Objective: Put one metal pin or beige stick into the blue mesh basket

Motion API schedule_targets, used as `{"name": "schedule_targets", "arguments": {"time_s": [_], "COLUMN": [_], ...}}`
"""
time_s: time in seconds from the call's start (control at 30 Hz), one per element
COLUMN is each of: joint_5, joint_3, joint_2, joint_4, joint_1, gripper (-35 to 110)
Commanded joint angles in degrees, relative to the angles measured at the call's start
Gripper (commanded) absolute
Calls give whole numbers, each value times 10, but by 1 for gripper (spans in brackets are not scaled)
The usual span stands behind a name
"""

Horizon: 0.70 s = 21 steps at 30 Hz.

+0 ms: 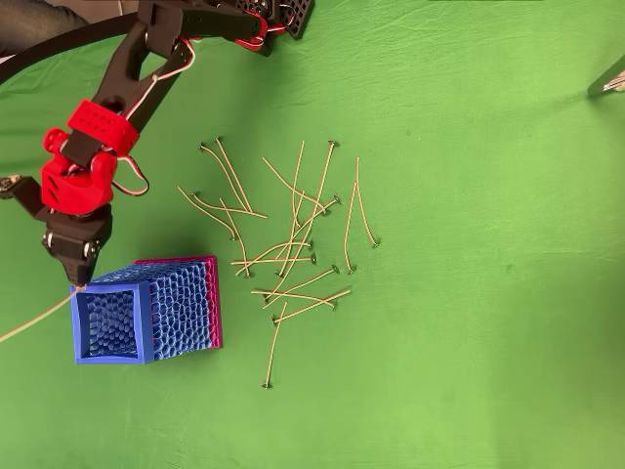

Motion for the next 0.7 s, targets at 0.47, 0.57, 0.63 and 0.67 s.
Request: {"name": "schedule_targets", "arguments": {"time_s": [0.47,0.57,0.63,0.67], "joint_5": [-35,-30,-29,-29], "joint_3": [-119,-98,-84,-80], "joint_2": [-62,-47,-40,-39], "joint_4": [-54,-66,-78,-82], "joint_1": [-62,-60,-57,-56], "gripper": [0,0,0,0]}}
